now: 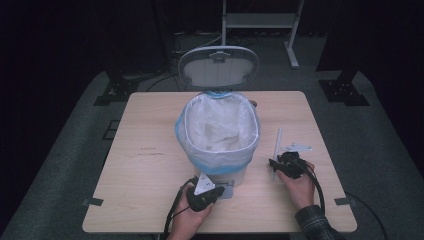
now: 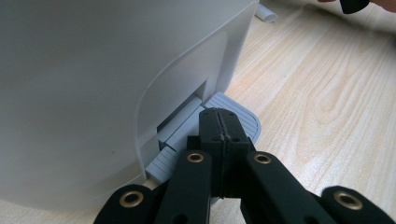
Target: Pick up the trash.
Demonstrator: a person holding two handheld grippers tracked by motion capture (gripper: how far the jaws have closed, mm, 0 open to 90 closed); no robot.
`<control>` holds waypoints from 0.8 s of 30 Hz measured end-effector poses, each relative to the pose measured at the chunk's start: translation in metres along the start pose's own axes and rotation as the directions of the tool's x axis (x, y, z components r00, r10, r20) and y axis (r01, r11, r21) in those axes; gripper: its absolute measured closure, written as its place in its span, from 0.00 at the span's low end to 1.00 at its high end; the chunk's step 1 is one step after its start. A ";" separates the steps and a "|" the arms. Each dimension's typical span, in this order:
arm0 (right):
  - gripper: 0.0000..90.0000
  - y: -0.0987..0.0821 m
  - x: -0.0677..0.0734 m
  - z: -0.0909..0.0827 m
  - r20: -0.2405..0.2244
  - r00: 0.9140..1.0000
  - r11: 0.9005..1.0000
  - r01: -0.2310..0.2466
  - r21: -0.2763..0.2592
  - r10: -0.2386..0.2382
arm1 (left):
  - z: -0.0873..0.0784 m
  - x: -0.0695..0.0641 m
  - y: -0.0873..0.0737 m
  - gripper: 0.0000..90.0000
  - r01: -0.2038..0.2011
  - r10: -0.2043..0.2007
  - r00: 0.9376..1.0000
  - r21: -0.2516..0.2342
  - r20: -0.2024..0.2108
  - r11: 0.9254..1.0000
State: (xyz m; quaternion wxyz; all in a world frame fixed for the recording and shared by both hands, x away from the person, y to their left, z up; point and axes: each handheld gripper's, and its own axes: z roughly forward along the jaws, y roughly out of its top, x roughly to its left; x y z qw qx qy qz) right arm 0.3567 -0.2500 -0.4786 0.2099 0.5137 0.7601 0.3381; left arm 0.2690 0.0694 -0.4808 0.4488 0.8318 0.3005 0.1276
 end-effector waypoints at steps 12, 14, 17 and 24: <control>0.87 -0.009 -0.009 -0.010 -0.013 1.000 1.000 0.015 -0.001 -0.015 | 0.000 0.000 0.000 1.00 0.002 -0.002 1.000 -0.002 0.000 1.000; 0.87 -0.009 -0.010 -0.010 -0.016 1.000 1.000 0.011 -0.002 -0.011 | 0.000 0.000 0.000 1.00 0.002 -0.002 1.000 -0.002 -0.001 1.000; 0.87 -0.011 -0.012 -0.012 -0.019 1.000 1.000 0.008 -0.003 -0.008 | 0.000 0.000 0.000 1.00 0.001 -0.001 1.000 -0.002 -0.001 1.000; 0.88 -0.016 -0.020 -0.019 -0.041 0.999 1.000 0.016 0.007 -0.016 | 0.000 0.000 0.000 1.00 0.001 -0.001 1.000 -0.001 -0.001 1.000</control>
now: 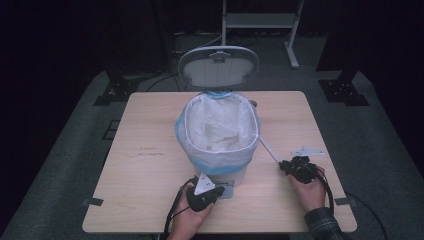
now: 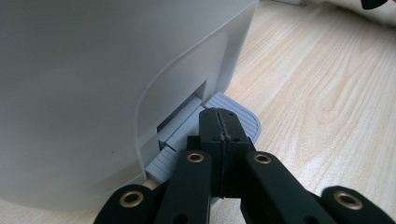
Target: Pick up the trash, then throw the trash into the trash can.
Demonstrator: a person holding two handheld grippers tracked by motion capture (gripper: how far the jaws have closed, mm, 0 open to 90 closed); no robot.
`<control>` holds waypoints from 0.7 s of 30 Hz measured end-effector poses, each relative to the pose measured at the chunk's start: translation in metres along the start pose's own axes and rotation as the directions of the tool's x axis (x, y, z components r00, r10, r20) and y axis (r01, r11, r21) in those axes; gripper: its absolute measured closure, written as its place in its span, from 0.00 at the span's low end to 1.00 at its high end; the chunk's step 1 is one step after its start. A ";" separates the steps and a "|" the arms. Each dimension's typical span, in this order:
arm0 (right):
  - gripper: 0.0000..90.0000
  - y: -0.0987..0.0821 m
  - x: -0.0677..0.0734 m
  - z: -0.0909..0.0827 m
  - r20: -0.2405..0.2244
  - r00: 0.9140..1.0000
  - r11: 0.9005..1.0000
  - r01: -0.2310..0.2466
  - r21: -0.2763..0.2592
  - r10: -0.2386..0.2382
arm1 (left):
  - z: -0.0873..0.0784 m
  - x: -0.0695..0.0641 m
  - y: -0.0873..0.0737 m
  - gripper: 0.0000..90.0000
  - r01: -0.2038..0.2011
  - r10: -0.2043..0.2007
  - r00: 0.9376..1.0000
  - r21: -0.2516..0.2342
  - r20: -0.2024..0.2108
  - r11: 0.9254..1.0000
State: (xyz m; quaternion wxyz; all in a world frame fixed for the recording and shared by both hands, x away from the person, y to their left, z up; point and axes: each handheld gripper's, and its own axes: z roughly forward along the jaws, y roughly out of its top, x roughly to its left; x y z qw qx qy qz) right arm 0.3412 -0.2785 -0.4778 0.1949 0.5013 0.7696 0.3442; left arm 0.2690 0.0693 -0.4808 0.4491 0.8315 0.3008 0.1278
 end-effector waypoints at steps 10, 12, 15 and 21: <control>0.88 -0.007 -0.017 -0.022 -0.029 0.999 1.000 -0.017 -0.021 0.016 | 0.000 0.000 0.000 1.00 0.002 -0.002 1.000 0.001 -0.002 1.000; 0.88 -0.007 -0.020 -0.026 -0.037 0.999 0.999 -0.019 -0.027 0.018 | 0.000 0.000 0.000 1.00 0.002 -0.002 1.000 0.000 -0.002 1.000; 0.88 -0.006 -0.024 -0.033 -0.063 0.998 0.999 -0.010 -0.039 0.007 | 0.000 0.000 0.000 1.00 0.002 -0.002 1.000 -0.001 -0.001 1.000; 0.88 -0.002 -0.028 -0.046 -0.092 0.996 0.998 0.009 -0.068 -0.015 | 0.000 0.000 0.000 1.00 0.002 -0.002 1.000 -0.001 -0.001 1.000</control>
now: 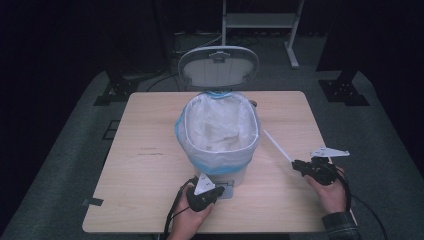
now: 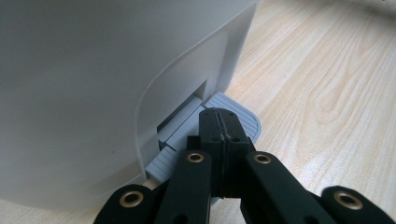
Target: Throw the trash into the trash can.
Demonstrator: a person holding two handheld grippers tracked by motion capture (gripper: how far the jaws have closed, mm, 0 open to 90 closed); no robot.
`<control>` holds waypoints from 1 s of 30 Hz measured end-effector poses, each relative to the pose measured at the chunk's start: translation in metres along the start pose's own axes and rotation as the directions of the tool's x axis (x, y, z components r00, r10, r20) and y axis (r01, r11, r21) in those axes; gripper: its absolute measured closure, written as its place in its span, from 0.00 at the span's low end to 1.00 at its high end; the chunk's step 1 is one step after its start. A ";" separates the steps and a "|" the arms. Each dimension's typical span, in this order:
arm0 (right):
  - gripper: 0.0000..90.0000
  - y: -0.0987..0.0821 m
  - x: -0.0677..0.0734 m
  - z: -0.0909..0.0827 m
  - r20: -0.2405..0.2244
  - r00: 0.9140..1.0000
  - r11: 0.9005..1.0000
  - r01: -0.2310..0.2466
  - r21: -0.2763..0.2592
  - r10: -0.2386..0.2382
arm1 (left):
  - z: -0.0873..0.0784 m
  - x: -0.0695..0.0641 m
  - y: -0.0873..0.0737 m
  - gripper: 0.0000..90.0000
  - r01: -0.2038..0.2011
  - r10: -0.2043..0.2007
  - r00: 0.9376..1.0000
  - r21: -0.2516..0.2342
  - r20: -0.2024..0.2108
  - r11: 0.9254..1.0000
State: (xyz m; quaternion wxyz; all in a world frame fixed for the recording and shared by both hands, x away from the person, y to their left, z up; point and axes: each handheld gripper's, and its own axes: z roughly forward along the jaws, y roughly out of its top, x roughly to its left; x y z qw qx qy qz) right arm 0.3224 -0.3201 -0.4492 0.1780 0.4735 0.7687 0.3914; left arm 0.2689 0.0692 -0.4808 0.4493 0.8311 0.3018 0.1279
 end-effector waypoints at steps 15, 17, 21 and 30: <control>0.88 0.009 -0.020 -0.033 -0.109 0.994 0.996 0.016 -0.090 -0.025 | 0.000 0.000 0.000 1.00 0.000 0.000 1.000 0.000 0.000 1.000; 0.88 0.010 -0.022 -0.037 -0.120 0.992 0.995 0.024 -0.093 -0.035 | 0.000 0.000 0.000 1.00 -0.001 0.001 1.000 0.001 0.000 1.000; 0.88 0.013 -0.023 -0.045 -0.149 0.987 0.993 0.041 -0.111 -0.058 | 0.000 0.000 0.000 1.00 0.000 0.000 1.000 0.000 0.000 1.000; 0.88 0.030 -0.020 -0.068 -0.214 0.969 0.981 0.082 -0.175 -0.120 | 0.000 0.000 0.000 1.00 -0.002 0.002 1.000 0.002 -0.002 1.000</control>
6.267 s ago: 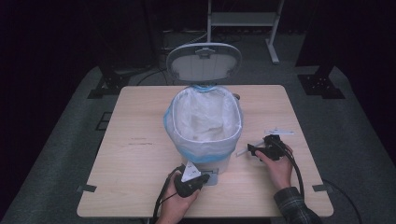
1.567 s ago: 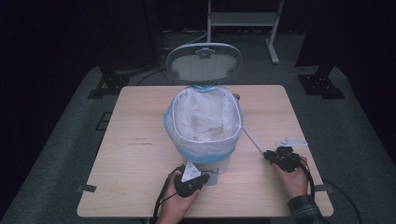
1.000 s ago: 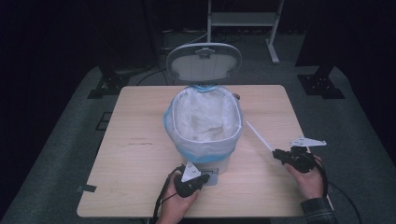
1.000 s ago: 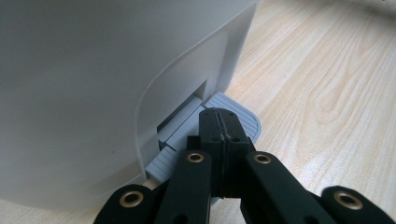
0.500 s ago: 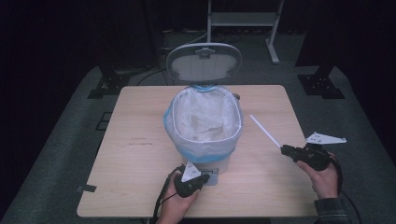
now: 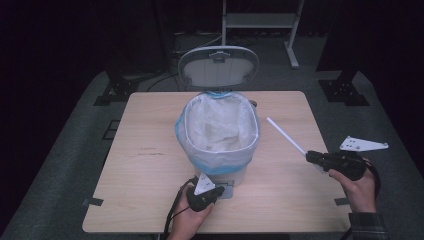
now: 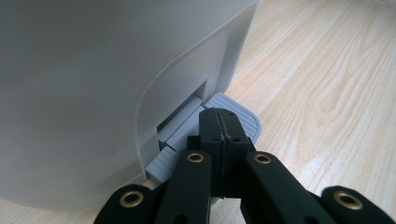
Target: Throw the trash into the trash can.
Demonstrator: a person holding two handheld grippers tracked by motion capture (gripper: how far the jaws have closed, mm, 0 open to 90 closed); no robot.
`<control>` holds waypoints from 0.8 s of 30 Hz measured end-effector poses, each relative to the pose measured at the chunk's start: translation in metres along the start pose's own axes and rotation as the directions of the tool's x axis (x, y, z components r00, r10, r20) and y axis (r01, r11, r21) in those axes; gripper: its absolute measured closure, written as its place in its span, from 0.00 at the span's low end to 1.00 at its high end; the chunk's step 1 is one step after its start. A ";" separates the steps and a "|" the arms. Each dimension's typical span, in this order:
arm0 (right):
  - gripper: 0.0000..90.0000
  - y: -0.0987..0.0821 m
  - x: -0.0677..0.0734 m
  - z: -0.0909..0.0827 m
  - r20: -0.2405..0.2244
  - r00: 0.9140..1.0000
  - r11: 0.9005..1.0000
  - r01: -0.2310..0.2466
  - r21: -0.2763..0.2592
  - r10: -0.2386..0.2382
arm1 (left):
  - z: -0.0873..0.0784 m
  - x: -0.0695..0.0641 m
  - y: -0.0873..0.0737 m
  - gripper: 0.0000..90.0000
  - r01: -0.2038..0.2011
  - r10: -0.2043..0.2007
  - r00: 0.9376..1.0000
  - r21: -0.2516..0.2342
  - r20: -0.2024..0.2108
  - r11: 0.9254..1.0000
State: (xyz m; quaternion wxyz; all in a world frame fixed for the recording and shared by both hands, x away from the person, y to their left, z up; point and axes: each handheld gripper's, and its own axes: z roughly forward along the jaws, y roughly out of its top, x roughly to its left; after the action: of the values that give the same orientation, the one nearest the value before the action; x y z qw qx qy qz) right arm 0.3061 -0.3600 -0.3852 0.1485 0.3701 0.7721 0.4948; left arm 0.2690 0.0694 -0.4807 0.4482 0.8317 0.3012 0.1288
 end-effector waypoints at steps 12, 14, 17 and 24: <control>0.89 0.030 0.014 -0.018 -0.078 0.994 0.995 0.068 -0.072 -0.074 | 0.000 0.000 0.000 1.00 0.002 -0.002 1.000 0.001 0.000 1.000; 0.89 0.036 0.015 -0.020 -0.093 0.992 0.993 0.081 -0.085 -0.089 | 0.000 0.000 0.000 1.00 0.002 -0.002 1.000 0.001 0.000 1.000; 0.89 0.045 0.018 -0.022 -0.118 0.987 0.991 0.094 -0.095 -0.105 | 0.000 0.000 0.000 1.00 0.002 -0.002 1.000 -0.001 0.000 1.000; 0.89 0.067 0.025 -0.026 -0.173 0.973 0.984 0.132 -0.116 -0.151 | 0.000 0.000 0.000 1.00 0.006 -0.006 1.000 -0.004 0.001 1.000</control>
State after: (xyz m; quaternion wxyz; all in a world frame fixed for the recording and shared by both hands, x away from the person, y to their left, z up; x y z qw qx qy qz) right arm 0.3020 -0.3435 -0.3115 0.1317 0.2592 0.7802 0.5538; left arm 0.2687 0.0690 -0.4808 0.4501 0.8301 0.3033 0.1278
